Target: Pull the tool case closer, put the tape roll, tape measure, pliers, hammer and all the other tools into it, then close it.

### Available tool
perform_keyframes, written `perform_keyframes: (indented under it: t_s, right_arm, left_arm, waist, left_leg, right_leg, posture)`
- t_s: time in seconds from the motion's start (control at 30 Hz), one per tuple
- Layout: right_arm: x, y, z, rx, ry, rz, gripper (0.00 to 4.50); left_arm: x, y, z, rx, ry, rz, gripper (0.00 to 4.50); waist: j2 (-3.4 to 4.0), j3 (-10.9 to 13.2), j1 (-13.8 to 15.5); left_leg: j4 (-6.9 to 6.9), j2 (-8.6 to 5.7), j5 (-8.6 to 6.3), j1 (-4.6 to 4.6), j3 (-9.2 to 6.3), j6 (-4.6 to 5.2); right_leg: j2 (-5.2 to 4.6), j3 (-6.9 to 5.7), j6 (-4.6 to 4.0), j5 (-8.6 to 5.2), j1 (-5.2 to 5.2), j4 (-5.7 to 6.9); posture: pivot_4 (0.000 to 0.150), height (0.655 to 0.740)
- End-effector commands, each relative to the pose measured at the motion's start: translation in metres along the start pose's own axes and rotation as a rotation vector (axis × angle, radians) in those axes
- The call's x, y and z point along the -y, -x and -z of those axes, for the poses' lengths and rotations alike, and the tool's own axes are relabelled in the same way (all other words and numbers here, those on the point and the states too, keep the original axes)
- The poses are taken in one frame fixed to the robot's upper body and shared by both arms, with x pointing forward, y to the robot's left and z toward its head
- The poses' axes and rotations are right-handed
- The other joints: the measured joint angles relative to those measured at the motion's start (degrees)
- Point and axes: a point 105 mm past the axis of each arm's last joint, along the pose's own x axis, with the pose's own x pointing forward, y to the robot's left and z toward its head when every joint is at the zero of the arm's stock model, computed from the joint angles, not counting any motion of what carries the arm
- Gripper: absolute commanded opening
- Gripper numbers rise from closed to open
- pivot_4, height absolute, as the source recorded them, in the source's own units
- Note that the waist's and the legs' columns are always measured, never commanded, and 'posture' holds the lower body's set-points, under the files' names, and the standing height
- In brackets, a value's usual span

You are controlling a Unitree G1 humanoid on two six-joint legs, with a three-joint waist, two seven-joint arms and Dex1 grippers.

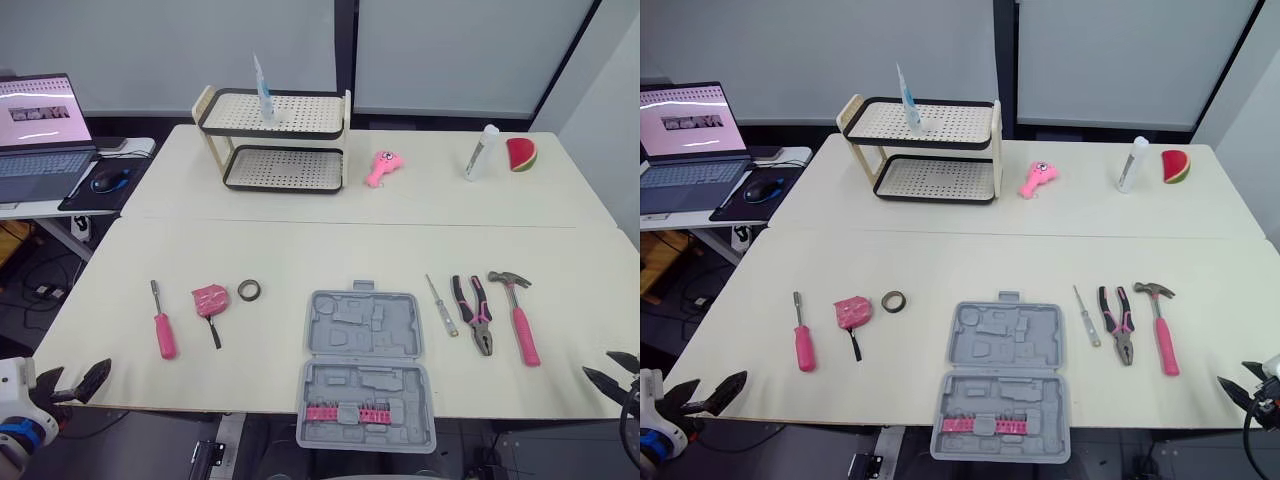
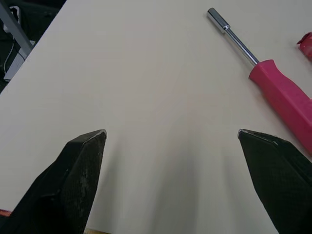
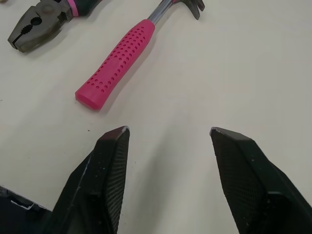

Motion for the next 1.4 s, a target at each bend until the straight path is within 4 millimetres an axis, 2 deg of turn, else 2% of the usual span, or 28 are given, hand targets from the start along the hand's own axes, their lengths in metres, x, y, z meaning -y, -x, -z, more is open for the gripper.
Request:
perform_keyframes:
  t_s: [0.03, 0.07, 0.17, 0.2, 0.27, 0.37, 0.43, 0.5, 0.63, 0.8, 0.93, 1.03, 1.13, 1.4]
  right_arm:
    - [0.008, -0.001, -0.015, 0.039, 0.049, 0.001, 4.12]
    - [0.008, -0.003, -0.019, 0.05, 0.064, -0.015, 4.45]
    - [0.005, -0.009, -0.032, 0.082, 0.101, -0.061, 4.45]
    - [0.001, -0.013, -0.043, 0.11, 0.122, -0.099, 4.45]
    - [-0.012, -0.02, -0.064, 0.153, 0.184, -0.198, 4.45]
    - [-0.029, -0.023, -0.085, 0.192, 0.253, -0.311, 4.45]
    - [-0.049, -0.026, -0.105, 0.235, 0.304, -0.43, 4.45]
    - [-0.061, -0.026, -0.115, 0.254, 0.326, -0.499, 4.45]
    - [-0.087, -0.027, -0.137, 0.289, 0.359, -0.616, 4.45]
    - [-0.127, -0.039, -0.159, 0.317, 0.374, -0.738, 4.45]
    - [-0.144, -0.049, -0.177, 0.342, 0.388, -0.75, 4.45]
    - [-0.151, -0.055, -0.186, 0.341, 0.395, -0.737, 4.5]
    - [-0.158, -0.059, -0.196, 0.349, 0.376, -0.731, 4.5]
    - [-0.176, -0.062, -0.209, 0.354, 0.323, -0.737, 4.5]
  left_arm:
    - [-0.002, 0.004, -0.01, 0.041, -0.018, -0.009, 4.5]
    - [0.0, 0.005, -0.011, 0.04, -0.03, 0.006, 4.5]
    - [0.008, 0.008, -0.014, 0.026, -0.083, 0.061, 4.5]
    - [0.014, 0.008, -0.017, 0.017, -0.123, 0.103, 4.5]
    - [0.026, 0.01, -0.025, 0.0, -0.213, 0.193, 4.5]
    - [0.039, 0.01, -0.036, -0.01, -0.296, 0.279, 4.5]
    - [0.054, 0.007, -0.048, -0.015, -0.372, 0.376, 4.5]
    - [0.063, 0.006, -0.053, -0.023, -0.418, 0.435, 4.5]
    - [0.083, -0.001, -0.062, -0.053, -0.494, 0.557, 4.5]
    - [0.124, -0.021, -0.075, -0.088, -0.666, 0.778, 4.5]
    - [0.137, -0.034, -0.079, -0.096, -0.738, 0.889, 4.5]
    - [0.143, -0.045, -0.077, -0.112, -0.789, 0.952, 3.94]
    - [0.151, -0.06, -0.073, -0.133, -0.835, 1.001, 3.12]
    - [0.177, -0.097, -0.067, -0.168, -0.912, 1.047, 3.12]
  waist:
    - [0.0, 0.0, -0.01]
    - [0.0, 0.0, -0.03]
    - [0.0, 0.0, -0.09]
    - [0.0, 0.0, -0.09]
    - [0.0, 0.0, -0.25]
    - [0.02, 0.02, -0.06]
    - [0.02, 0.02, 0.11]
    - [0.02, 0.02, 0.15]
    - [0.02, 0.04, 0.12]
    - [0.03, 0.06, 0.3]
    - [0.05, 0.08, 0.01]
    - [0.06, 0.09, -0.48]
    - [0.06, 0.09, -0.55]
    - [0.03, 0.09, -0.48]
  left_leg:
    - [0.0, 0.0, 0.0, 0.0, 0.0, 0.0]
    - [0.0, 0.0, 0.0, 0.0, 0.01, 0.0]
    - [0.0, 0.0, 0.0, 0.02, 0.02, 0.0]
    - [-0.01, 0.0, 0.0, 0.02, 0.01, 0.0]
    - [-0.01, 0.0, 0.0, 0.02, 0.01, 0.0]
    - [0.0, 0.01, 0.0, 0.03, -0.03, 0.0]
    - [0.0, 0.0, 0.0, 0.03, -0.04, 0.0]
    - [0.0, 0.0, 0.0, 0.02, -0.03, 0.0]
    - [0.01, 0.0, 0.0, 0.02, -0.03, 0.0]
    - [0.03, 0.0, 0.01, 0.03, -0.1, 0.0]
    - [0.02, -0.01, 0.0, 0.0, 0.03, 0.0]
    - [0.04, 0.02, 0.01, -0.27, 0.01, 0.0]
    - [0.1, 0.05, 0.01, -0.42, 0.01, 0.0]
    - [0.23, 0.02, 0.02, -0.65, -0.04, -0.01]
  right_leg:
    - [0.0, 0.0, 0.0, 0.0, 0.0, 0.0]
    - [0.0, 0.0, 0.0, 0.0, 0.0, 0.0]
    - [0.0, 0.01, 0.0, 0.0, 0.02, 0.0]
    - [0.0, 0.0, 0.0, 0.0, 0.02, 0.0]
    - [0.0, 0.0, 0.0, 0.0, 0.03, 0.0]
    - [0.0, -0.04, 0.0, 0.0, 0.06, 0.0]
    - [0.0, -0.04, -0.01, 0.0, 0.06, -0.02]
    - [0.0, -0.04, -0.01, 0.0, 0.07, -0.03]
    - [0.0, -0.04, 0.0, 0.0, 0.08, -0.04]
    - [0.03, -0.1, -0.01, 0.0, 0.07, -0.01]
    - [0.13, -0.15, 0.0, 0.0, 0.0, -0.01]
    - [0.39, -0.18, 0.0, 0.0, -0.27, 0.02]
    - [0.46, -0.2, -0.01, 0.0, -0.46, 0.11]
    - [0.48, -0.27, 0.0, 0.01, -0.66, 0.18]
  posture:
    - [0.15, 0.729]
    - [0.15, 0.729]
    - [0.15, 0.729]
    - [0.15, 0.729]
    - [0.15, 0.729]
    - [0.15, 0.729]
    - [0.15, 0.729]
    - [0.15, 0.729]
    - [0.15, 0.729]
    - [0.15, 0.729]
    - [0.15, 0.729]
    - [0.15, 0.729]
    - [0.15, 0.729]
    - [0.15, 0.729]
